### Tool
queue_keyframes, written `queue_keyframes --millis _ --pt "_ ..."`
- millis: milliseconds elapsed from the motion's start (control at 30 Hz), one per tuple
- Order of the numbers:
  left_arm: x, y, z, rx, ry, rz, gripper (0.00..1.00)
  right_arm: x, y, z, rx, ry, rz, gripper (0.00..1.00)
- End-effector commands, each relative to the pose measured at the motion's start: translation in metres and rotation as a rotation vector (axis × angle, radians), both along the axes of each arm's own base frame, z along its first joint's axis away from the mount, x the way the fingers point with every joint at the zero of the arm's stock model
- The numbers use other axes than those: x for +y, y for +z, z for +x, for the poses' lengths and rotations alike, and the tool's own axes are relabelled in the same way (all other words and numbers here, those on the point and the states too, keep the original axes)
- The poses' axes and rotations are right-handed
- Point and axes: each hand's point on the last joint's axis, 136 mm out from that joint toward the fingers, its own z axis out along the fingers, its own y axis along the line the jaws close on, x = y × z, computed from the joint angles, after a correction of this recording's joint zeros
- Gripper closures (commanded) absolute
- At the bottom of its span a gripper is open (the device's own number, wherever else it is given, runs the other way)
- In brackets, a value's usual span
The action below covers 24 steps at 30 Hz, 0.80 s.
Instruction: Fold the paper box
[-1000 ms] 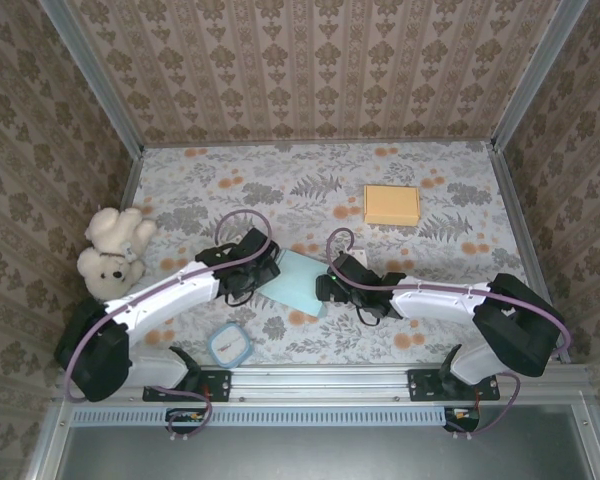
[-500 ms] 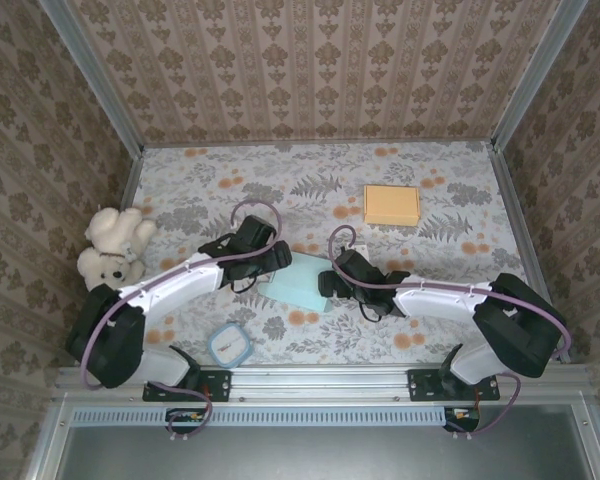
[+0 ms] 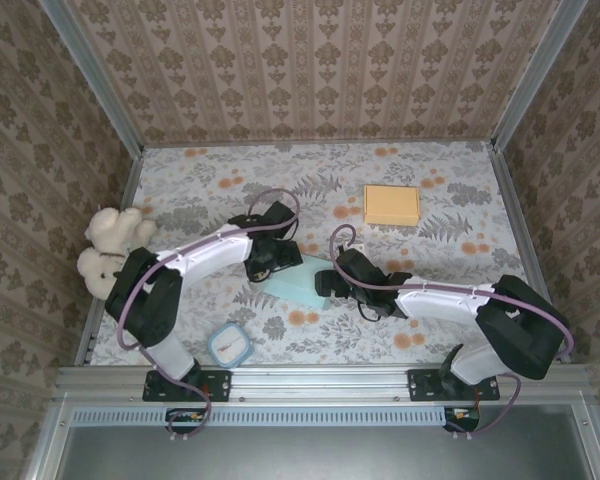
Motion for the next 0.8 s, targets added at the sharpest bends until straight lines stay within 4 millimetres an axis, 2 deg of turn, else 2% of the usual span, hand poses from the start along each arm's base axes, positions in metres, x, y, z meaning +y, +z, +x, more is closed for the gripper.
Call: queue_keyframes --millis 0,133,400,533,767 --pt "0.024 0.001 -0.019 0.093 0.034 0.167 0.11 -0.001 -0.008 0.0 0.005 0.012 -0.01 0.05" --pt "0.024 0.007 -0.021 0.102 0.032 0.187 0.11 -0.002 -0.014 -0.001 0.012 0.006 -0.012 0.05" --pt "0.016 0.028 -0.033 0.059 0.108 0.095 0.11 -0.004 -0.026 -0.004 0.029 -0.001 -0.012 0.05" --pt "0.006 0.024 -0.039 0.087 0.114 0.057 0.11 -0.003 -0.027 -0.003 0.031 0.001 -0.008 0.05" --pt "0.016 0.012 -0.039 0.102 0.13 0.148 0.11 0.002 -0.027 -0.005 0.035 0.015 0.011 0.05"
